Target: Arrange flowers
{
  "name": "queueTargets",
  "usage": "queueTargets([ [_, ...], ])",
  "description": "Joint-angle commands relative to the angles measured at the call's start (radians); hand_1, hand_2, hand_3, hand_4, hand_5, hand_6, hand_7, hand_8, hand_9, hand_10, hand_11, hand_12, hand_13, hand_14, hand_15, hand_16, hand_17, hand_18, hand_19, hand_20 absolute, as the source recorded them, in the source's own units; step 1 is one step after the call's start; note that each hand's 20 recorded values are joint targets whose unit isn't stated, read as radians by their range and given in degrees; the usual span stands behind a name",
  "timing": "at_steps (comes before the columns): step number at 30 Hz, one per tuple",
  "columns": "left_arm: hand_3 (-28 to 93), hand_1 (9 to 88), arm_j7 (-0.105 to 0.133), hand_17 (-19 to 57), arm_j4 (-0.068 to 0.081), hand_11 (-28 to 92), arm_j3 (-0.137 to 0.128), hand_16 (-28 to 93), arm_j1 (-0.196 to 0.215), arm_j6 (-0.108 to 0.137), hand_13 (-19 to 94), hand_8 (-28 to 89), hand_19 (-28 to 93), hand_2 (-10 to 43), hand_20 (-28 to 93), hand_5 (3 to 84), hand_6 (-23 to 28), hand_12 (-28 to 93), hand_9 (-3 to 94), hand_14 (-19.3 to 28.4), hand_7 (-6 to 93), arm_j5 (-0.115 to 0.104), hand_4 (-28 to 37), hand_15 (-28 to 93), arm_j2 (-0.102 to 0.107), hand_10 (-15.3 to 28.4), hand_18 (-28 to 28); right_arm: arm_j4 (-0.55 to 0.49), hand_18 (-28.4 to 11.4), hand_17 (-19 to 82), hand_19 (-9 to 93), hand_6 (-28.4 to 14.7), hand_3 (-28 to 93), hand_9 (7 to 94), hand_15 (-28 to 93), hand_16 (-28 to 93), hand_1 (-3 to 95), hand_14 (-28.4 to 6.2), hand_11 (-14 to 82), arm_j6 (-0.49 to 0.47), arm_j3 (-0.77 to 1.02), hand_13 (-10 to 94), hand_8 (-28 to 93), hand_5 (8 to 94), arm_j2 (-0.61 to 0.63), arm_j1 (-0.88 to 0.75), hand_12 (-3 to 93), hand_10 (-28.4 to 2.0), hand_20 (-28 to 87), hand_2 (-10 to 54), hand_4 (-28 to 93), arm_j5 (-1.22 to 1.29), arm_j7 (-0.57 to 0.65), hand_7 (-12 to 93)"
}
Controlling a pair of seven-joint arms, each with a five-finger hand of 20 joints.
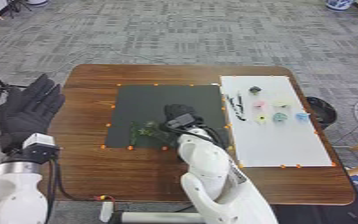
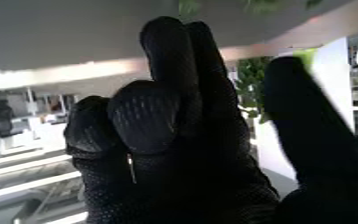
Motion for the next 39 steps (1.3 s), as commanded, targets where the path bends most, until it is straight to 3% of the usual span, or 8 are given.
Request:
queueTargets([
  [1, 68, 24.1, 0.024, -5.7, -0.012, 18, -0.008, -2, 0.039, 0.017, 25, -8, 33, 13.1, 8, 46.1, 8.9, 10, 33.8, 14.4, 10.5, -0.025, -28.3, 19, -0.019, 14.7, 13.7, -0.014, -26.2, 40, 92, -7.6, 72, 71.2, 65, 42, 34.0, -17.4, 20.7, -0.191, 0.031, 64, -9, 79.1, 0.034, 0.003, 24.7, -22.3, 36, 13.8, -11, 0.05, 0.017, 12],
  [5, 60, 26.0, 0.024, -5.8, -0.009, 18, -0.006, -2, 0.032, 0.012, 25, -8, 33, 15.3, 8, 46.0, 9.0, 9, 33.8, 14.5, 10.4, -0.038, -28.3, 19, -0.017, 14.8, 13.9, -0.019, -27.0, 38, 90, -8.3, 71, 69.6, 66, 41, 30.9, -19.3, 21.0, -0.259, 0.036, 62, -9, 80.0, 0.032, -0.003, 25.0, -23.0, 36, 15.2, -11, 0.076, 0.025, 12],
  [10, 59, 25.7, 0.011, -5.9, -0.001, 18, 0.002, -2, 0.014, 0.003, 25, -8, 33, 15.9, 8, 45.8, 9.2, 9, 33.7, 14.6, 10.2, -0.031, -28.3, 19, -0.013, 14.9, 13.9, -0.023, -27.3, 37, 90, -8.4, 68, 69.8, 66, 41, 30.2, -19.7, 21.4, -0.301, 0.041, 61, -9, 80.9, 0.01, -0.017, 25.1, -23.4, 35, 15.4, -11, 0.174, 0.065, 12],
  [16, 64, 23.8, -0.003, -5.9, 0.007, 18, 0.004, -2, 0.005, -0.001, 25, -8, 33, 14.7, 8, 45.3, 9.2, 9, 33.5, 14.5, 10.4, -0.024, -28.3, 19, -0.009, 14.9, 13.9, -0.029, -27.5, 36, 89, -8.3, 68, 69.1, 66, 40, 29.7, -19.9, 21.5, -0.297, 0.043, 60, -9, 78.8, -0.005, -0.024, 25.2, -23.3, 35, 15.5, -11, 0.221, 0.058, 11],
  [21, 67, 24.2, 0.012, -6.1, 0.014, 19, 0.013, -2, 0.003, 0.005, 25, -8, 34, 13.6, 8, 45.6, 9.2, 10, 33.8, 14.4, 10.8, -0.047, -28.3, 19, 0.003, 14.9, 14.1, -0.028, -27.3, 36, 89, -6.9, 67, 68.5, 67, 40, 29.2, -19.9, 21.7, -0.303, 0.046, 60, -9, 76.4, -0.015, -0.023, 25.2, -23.0, 35, 15.4, -12, 0.289, 0.101, 11],
  [31, 67, 24.4, 0.007, -6.2, 0.02, 18, 0.012, -2, 0.004, -0.008, 25, -8, 34, 13.8, 8, 45.2, 9.1, 9, 33.4, 14.4, 10.7, -0.053, -28.3, 19, 0.003, 14.7, 14.1, -0.033, -27.1, 36, 88, -6.1, 65, 67.8, 67, 39, 29.9, -19.6, 22.1, -0.289, 0.038, 60, -10, 76.1, -0.018, -0.03, 25.0, -22.8, 34, 14.3, -13, 0.276, 0.075, 11],
  [36, 67, 24.5, 0.016, -6.2, 0.014, 18, 0.007, -2, 0.015, -0.007, 25, -8, 34, 13.9, 8, 44.8, 9.0, 9, 33.3, 14.3, 10.7, -0.063, -28.3, 19, -0.002, 14.8, 14.2, -0.035, -27.1, 36, 88, -6.1, 66, 67.6, 67, 39, 29.8, -19.6, 22.0, -0.274, 0.035, 59, -10, 75.3, -0.006, -0.029, 25.0, -22.7, 34, 14.0, -13, 0.234, 0.066, 11],
  [39, 67, 24.5, 0.01, -6.2, 0.011, 18, -0.009, -2, 0.03, -0.025, 25, -8, 34, 14.0, 8, 44.7, 9.1, 9, 33.1, 14.4, 10.5, -0.048, -28.3, 19, -0.01, 14.7, 14.2, -0.035, -27.1, 37, 89, -6.9, 67, 68.2, 68, 39, 30.8, -19.3, 23.2, -0.232, 0.023, 60, -7, 75.9, 0.016, -0.024, 25.3, -22.3, 34, 10.7, -13, 0.167, 0.055, 16],
])
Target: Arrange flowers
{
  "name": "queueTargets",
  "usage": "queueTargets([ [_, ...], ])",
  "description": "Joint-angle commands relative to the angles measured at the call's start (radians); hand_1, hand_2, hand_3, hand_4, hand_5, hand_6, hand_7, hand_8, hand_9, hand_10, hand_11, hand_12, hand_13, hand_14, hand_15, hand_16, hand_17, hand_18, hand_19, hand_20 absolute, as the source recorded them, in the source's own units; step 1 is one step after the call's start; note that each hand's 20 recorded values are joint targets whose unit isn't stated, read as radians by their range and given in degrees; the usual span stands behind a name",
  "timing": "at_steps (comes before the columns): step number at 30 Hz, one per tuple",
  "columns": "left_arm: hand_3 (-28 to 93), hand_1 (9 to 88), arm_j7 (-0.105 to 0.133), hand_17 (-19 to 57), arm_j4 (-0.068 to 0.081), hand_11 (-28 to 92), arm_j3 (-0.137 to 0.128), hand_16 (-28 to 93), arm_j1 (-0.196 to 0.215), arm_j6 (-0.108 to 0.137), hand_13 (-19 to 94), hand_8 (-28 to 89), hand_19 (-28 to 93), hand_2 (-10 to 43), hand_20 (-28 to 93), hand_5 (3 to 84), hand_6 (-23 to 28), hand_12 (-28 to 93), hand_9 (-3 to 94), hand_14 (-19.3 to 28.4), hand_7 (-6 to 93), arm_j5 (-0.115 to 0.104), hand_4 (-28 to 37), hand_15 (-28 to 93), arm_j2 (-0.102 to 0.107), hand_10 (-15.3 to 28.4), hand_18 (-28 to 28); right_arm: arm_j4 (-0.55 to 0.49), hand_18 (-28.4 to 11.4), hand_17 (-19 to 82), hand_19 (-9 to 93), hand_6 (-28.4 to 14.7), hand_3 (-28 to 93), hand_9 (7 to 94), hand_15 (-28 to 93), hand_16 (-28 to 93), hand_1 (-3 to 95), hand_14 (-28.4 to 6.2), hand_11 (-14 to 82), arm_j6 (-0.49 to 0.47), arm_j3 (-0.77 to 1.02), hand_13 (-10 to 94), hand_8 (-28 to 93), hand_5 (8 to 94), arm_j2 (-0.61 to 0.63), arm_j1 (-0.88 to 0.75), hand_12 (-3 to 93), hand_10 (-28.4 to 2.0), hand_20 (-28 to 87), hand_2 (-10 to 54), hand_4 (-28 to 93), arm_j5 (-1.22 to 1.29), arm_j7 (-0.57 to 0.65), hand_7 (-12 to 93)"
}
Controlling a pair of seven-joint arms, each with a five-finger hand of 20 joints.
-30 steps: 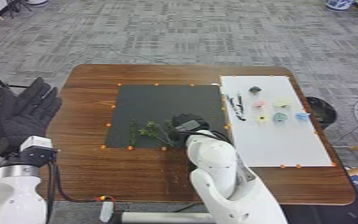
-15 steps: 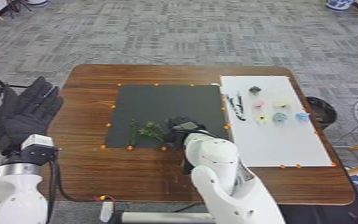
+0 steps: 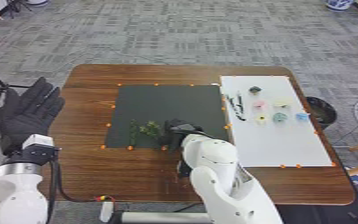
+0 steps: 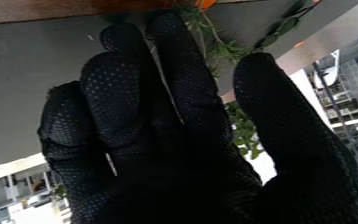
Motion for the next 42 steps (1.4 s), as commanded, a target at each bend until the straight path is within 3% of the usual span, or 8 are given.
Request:
queueTargets([
  [1, 66, 24.6, -0.005, -6.2, -0.002, 18, -0.021, -2, 0.03, -0.039, 25, -8, 34, 14.0, 8, 44.3, 9.0, 9, 32.8, 14.4, 10.3, 0.01, -28.3, 19, -0.015, 14.7, 14.2, 0.011, -27.0, 37, 89, -7.1, 67, 68.5, 68, 38, 31.3, -19.1, 24.1, 0.062, -0.027, 61, -6, 75.4, 0.036, -0.007, 25.7, -22.1, 34, 9.4, -13, -0.126, -0.017, 19],
  [7, 65, 24.8, -0.016, -6.5, -0.008, 18, -0.021, -2, 0.033, -0.061, 24, -8, 33, 14.3, 8, 43.6, 9.1, 9, 32.4, 14.5, 9.9, 0.028, -28.3, 18, -0.024, 14.8, 14.2, 0.005, -26.4, 38, 91, -7.3, 65, 68.1, 68, 38, 32.1, -17.8, 29.3, 0.118, 0.032, 63, -6, 71.3, 0.063, 0.026, 28.4, -21.4, 32, 2.3, -13, -0.121, -0.007, 37],
  [10, 65, 24.9, -0.028, -6.4, -0.002, 18, 0.011, -2, 0.002, -0.041, 25, -8, 33, 14.4, 8, 43.6, 9.1, 9, 32.4, 14.6, 9.7, 0.029, -28.3, 18, -0.018, 14.8, 14.3, 0.044, -26.3, 39, 91, -8.0, 65, 67.6, 69, 38, 31.7, -17.5, 31.5, 0.22, 0.073, 63, -10, 67.3, 0.108, 0.049, 29.4, -21.3, 32, 0.9, -14, -0.13, 0.01, 39],
  [12, 65, 25.1, -0.04, -6.2, 0.013, 18, 0.046, -2, -0.041, -0.064, 25, -8, 33, 14.3, 8, 43.7, 9.1, 9, 32.6, 14.0, 9.6, 0.029, -28.3, 17, -0.007, 14.8, 14.3, 0.08, -26.2, 40, 92, -7.9, 65, 67.6, 71, 39, 31.4, -17.2, 36.4, 0.217, 0.112, 64, -8, 66.8, 0.132, 0.068, 30.9, -21.0, 33, 0.6, -14, -0.135, 0.042, 32],
  [18, 66, 25.6, -0.046, -5.5, 0.052, 16, 0.119, -3, -0.148, -0.051, 24, -8, 32, 14.1, 8, 44.0, 8.7, 8, 32.5, 11.8, 9.2, 0.073, -28.3, 14, 0.006, 14.0, 13.7, 0.13, -26.2, 41, 93, -9.6, 64, 66.7, 72, 41, 31.0, -16.7, 41.9, 0.233, 0.199, 65, -5, 64.2, 0.183, 0.1, 33.4, -20.8, 33, -1.5, -15, -0.136, 0.088, 19],
  [20, 66, 25.6, -0.035, -5.5, 0.064, 16, 0.137, -3, -0.177, -0.039, 24, -8, 32, 14.1, 8, 44.0, 8.6, 8, 32.4, 11.8, 9.2, 0.053, -28.3, 14, 0.009, 13.9, 13.6, 0.139, -26.1, 41, 93, -9.4, 64, 66.3, 72, 41, 31.1, -16.4, 44.8, 0.251, 0.219, 65, -5, 64.4, 0.192, 0.104, 34.8, -20.9, 33, -1.9, -16, -0.143, 0.094, 20],
  [30, 66, 25.6, -0.061, -5.9, 0.074, 16, 0.149, -2, -0.183, -0.058, 24, -8, 32, 13.9, 8, 44.3, 8.5, 9, 32.5, 12.8, 9.6, 0.056, -28.3, 15, -0.009, 14.0, 13.8, 0.239, -25.6, 42, 93, -9.2, 64, 65.4, 73, 42, 31.4, -15.6, 49.0, 0.339, 0.215, 66, -5, 64.1, 0.2, 0.139, 37.5, -20.4, 37, -7.8, -19, -0.221, 0.062, 20],
  [42, 67, 25.3, -0.074, -6.1, 0.08, 16, 0.164, -2, -0.199, -0.072, 24, -8, 32, 13.6, 8, 44.3, 8.4, 9, 32.5, 13.5, 9.7, 0.06, -28.3, 16, -0.008, 14.0, 13.9, 0.37, -25.6, 43, 93, -9.4, 61, 65.3, 73, 43, 34.1, -15.3, 49.9, 0.286, 0.19, 66, -7, 64.1, 0.177, 0.198, 37.9, -19.8, 38, -9.5, -23, -0.278, 0.047, 15],
])
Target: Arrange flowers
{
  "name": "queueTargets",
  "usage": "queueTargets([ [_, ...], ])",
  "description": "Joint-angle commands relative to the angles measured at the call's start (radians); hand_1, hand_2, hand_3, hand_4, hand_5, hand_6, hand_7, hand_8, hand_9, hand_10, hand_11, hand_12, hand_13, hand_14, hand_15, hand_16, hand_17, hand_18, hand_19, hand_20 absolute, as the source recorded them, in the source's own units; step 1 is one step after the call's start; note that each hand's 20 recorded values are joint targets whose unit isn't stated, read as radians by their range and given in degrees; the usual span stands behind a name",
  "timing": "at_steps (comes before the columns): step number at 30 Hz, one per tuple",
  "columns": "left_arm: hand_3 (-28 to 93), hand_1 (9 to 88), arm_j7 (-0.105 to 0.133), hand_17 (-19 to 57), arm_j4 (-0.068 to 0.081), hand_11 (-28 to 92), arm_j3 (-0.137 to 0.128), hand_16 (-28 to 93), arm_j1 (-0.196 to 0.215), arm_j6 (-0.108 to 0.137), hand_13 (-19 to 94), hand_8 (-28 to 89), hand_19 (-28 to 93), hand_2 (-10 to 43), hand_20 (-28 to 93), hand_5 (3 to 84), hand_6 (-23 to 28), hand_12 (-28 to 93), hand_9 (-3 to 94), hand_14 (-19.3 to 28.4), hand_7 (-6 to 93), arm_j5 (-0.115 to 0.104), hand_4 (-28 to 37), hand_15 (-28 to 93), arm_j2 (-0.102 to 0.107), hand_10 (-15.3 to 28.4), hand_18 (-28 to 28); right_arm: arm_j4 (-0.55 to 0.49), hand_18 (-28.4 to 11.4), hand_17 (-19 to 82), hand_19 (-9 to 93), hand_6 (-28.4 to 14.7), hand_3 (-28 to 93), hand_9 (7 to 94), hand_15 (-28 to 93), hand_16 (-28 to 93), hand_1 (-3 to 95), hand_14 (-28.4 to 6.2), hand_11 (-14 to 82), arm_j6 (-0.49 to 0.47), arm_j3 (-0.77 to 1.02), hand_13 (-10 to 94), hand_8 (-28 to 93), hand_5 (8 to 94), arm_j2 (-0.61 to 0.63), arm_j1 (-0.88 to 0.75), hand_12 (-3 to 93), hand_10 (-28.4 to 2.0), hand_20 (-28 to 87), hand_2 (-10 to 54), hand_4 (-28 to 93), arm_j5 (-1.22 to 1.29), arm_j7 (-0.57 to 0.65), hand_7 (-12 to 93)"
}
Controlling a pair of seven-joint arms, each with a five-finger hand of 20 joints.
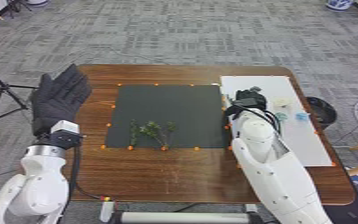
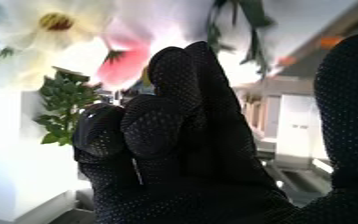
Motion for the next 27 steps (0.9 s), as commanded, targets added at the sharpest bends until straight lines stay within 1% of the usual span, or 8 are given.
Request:
queueTargets([
  [1, 67, 25.2, -0.016, -6.1, 0.005, 16, 0.01, -2, -0.001, -0.024, 25, -8, 32, 13.5, 8, 44.4, 8.5, 9, 32.5, 13.5, 9.8, 0.008, -28.3, 16, -0.009, 13.9, 13.9, 0.038, -25.6, 43, 93, -9.3, 61, 65.8, 73, 43, 35.7, -15.3, 49.7, -0.032, 0.004, 66, -7, 64.8, -0.018, 0.022, 37.7, -19.7, 38, -9.5, -24, -0.016, 0.007, 15],
  [7, 67, 25.4, -0.019, -6.2, 0.004, 17, 0.006, -2, 0.009, -0.018, 25, -8, 32, 13.5, 8, 44.9, 8.5, 9, 32.9, 13.9, 10.2, -0.002, -28.3, 17, -0.017, 14.0, 14.0, 0.049, -25.1, 44, 93, -6.3, 66, 68.8, 72, 42, 44.1, -14.1, 49.0, -0.075, 0.014, 68, -7, 71.5, -0.025, 0.014, 37.1, -17.9, 38, -9.5, -24, 0.025, 0.04, 18],
  [8, 68, 25.4, -0.023, -6.2, 0.001, 17, 0.004, -2, 0.014, -0.018, 25, -8, 32, 13.5, 8, 44.9, 8.5, 9, 32.9, 13.9, 10.2, -0.005, -28.3, 17, -0.017, 14.0, 14.0, 0.048, -24.9, 44, 93, -5.9, 65, 69.4, 72, 43, 46.4, -13.8, 48.8, -0.099, 0.021, 69, 2, 72.0, -0.032, 0.009, 37.1, -17.5, 38, -9.5, -24, 0.03, 0.041, 19],
  [11, 68, 25.4, -0.021, -6.3, 0.001, 17, 0.0, -2, 0.016, -0.029, 26, -8, 32, 13.5, 8, 44.9, 8.5, 9, 33.1, 14.1, 10.3, -0.013, -28.3, 18, -0.019, 14.1, 14.0, 0.053, -23.6, 47, 93, -4.3, 59, 73.0, 71, 43, 55.3, -11.8, 42.5, -0.117, 0.025, 72, 16, 73.5, -0.039, 0.0, 47.6, -13.9, 41, -9.5, -23, 0.052, 0.058, 27],
  [16, 68, 25.5, -0.022, -6.4, 0.002, 18, -0.001, -2, 0.016, -0.035, 26, -8, 32, 13.4, 8, 45.0, 8.5, 9, 33.6, 14.2, 10.3, -0.01, -28.3, 19, -0.021, 14.2, 14.1, 0.051, -23.3, 50, 93, -2.3, 63, 79.5, 69, 44, 59.4, -10.0, 33.1, -0.094, 0.032, 76, 21, 75.9, -0.042, -0.014, 56.9, -10.5, 44, -9.5, -23, 0.068, 0.062, 34],
  [23, 68, 25.6, -0.022, -6.5, -0.004, 18, -0.007, -2, 0.032, -0.037, 26, -8, 32, 13.3, 8, 45.1, 8.5, 9, 33.6, 14.3, 10.3, -0.01, -28.3, 19, -0.026, 14.2, 14.2, -0.033, -22.9, 51, 93, -2.1, 67, 80.3, 68, 44, 57.2, -9.3, 32.0, 0.031, 0.047, 77, 24, 75.3, -0.019, -0.04, 57.9, -9.8, 43, -9.5, -18, 0.11, 0.057, 35],
  [26, 68, 25.5, -0.022, -6.5, -0.007, 18, -0.005, -2, 0.036, -0.034, 26, -8, 32, 13.2, 8, 45.1, 8.5, 9, 33.7, 14.3, 10.3, -0.009, -28.3, 19, -0.028, 14.2, 14.2, -0.109, -22.8, 52, 93, -2.3, 69, 80.1, 69, 44, 54.7, -9.0, 33.6, 0.143, 0.064, 78, 24, 74.3, -0.005, -0.083, 58.2, -9.8, 44, -9.5, -13, 0.142, 0.052, 38],
  [27, 68, 25.6, -0.022, -6.5, -0.006, 18, -0.005, -2, 0.034, -0.041, 26, -8, 32, 13.2, 8, 45.1, 8.5, 9, 33.7, 14.3, 10.3, -0.009, -28.3, 19, -0.029, 14.2, 14.2, -0.134, -22.7, 53, 93, -2.5, 69, 80.1, 69, 44, 53.4, -8.8, 34.7, 0.177, 0.066, 78, 23, 73.9, 0.003, -0.096, 58.4, -9.7, 44, -9.5, -11, 0.145, 0.047, 40],
])
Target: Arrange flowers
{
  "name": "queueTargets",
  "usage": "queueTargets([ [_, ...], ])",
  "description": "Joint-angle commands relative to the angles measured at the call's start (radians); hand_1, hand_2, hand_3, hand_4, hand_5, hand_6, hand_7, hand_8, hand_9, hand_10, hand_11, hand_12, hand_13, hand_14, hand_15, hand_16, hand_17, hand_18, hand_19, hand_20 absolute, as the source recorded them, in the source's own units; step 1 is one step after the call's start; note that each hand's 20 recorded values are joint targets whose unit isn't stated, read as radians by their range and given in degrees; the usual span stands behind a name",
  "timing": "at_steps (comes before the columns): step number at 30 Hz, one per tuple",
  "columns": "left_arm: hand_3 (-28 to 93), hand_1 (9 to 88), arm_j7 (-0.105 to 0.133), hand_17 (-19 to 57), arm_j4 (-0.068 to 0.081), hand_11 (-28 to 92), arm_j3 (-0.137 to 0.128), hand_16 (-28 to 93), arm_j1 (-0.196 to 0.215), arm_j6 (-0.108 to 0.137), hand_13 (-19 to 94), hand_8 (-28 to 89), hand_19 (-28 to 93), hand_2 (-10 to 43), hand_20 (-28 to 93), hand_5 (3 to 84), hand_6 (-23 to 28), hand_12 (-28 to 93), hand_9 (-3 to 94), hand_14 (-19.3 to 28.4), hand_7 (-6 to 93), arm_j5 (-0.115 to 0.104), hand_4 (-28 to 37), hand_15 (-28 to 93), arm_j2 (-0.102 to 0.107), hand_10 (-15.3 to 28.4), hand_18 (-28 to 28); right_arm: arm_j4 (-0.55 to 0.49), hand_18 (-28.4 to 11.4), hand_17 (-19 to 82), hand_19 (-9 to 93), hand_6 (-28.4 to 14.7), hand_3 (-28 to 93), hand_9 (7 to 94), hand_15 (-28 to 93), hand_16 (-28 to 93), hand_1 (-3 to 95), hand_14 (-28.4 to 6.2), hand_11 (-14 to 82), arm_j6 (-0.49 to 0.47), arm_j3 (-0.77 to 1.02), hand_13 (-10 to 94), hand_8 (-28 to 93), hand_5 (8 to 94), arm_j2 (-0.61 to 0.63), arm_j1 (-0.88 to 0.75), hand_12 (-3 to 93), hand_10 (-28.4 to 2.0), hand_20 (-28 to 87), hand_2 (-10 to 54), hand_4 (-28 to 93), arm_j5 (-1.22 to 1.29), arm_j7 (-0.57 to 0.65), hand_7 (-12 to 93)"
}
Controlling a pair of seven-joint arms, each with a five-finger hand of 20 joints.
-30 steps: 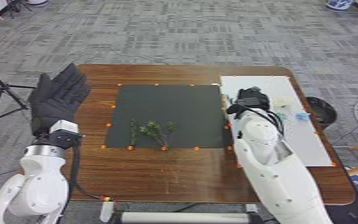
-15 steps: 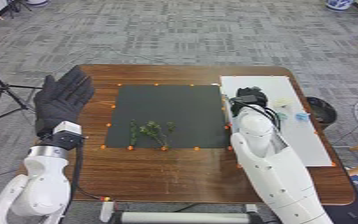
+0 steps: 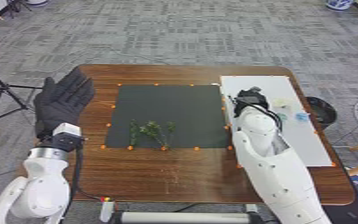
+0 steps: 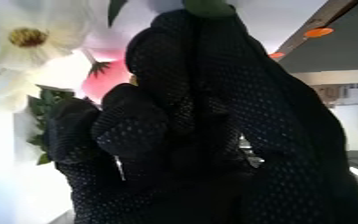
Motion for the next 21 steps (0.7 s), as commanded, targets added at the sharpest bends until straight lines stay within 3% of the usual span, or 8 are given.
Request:
queueTargets([
  [1, 68, 25.6, -0.009, -6.5, -0.007, 18, -0.001, -2, 0.021, -0.015, 26, -8, 32, 13.2, 8, 45.2, 8.5, 9, 33.7, 14.3, 10.3, -0.002, -28.3, 19, -0.012, 14.2, 14.2, -0.149, -22.6, 53, 93, -2.6, 70, 80.1, 69, 44, 52.5, -8.7, 35.2, 0.226, 0.017, 79, 23, 73.8, 0.045, -0.113, 58.6, -9.6, 45, -9.5, -10, 0.054, -0.012, 41],
  [8, 68, 25.7, -0.007, -6.5, -0.01, 17, -0.008, -2, 0.028, -0.014, 26, -8, 32, 13.1, 8, 45.2, 8.5, 10, 33.9, 14.5, 10.2, -0.002, -28.3, 19, -0.013, 14.4, 14.2, -0.254, -22.2, 56, 93, -2.8, 72, 80.9, 69, 44, 50.4, -7.8, 36.5, 0.292, 0.006, 81, 23, 73.8, 0.068, -0.153, 59.2, -9.2, 46, -9.5, -7, 0.096, -0.025, 44],
  [16, 68, 25.6, -0.011, -6.6, -0.014, 17, -0.014, -2, 0.035, -0.009, 26, -8, 32, 13.2, 8, 45.2, 8.5, 10, 34.0, 14.7, 10.2, -0.003, -28.3, 20, -0.015, 14.5, 14.3, -0.364, -22.0, 56, 93, -3.0, 72, 81.0, 68, 44, 50.1, -7.4, 36.6, 0.258, -0.045, 81, 23, 74.0, 0.062, -0.208, 59.6, -9.3, 46, -9.5, -7, 0.112, -0.054, 44],
  [21, 68, 25.6, -0.023, -6.6, -0.008, 17, -0.013, -2, 0.025, -0.02, 26, -8, 33, 13.2, 8, 45.2, 8.6, 10, 34.0, 14.7, 10.1, 0.003, -28.3, 20, -0.016, 14.6, 14.3, -0.412, -22.0, 57, 93, -3.2, 72, 81.1, 68, 44, 50.3, -7.2, 36.5, 0.26, -0.09, 81, 23, 74.2, 0.049, -0.251, 59.7, -9.3, 46, -9.5, -6, 0.112, -0.075, 44],
])
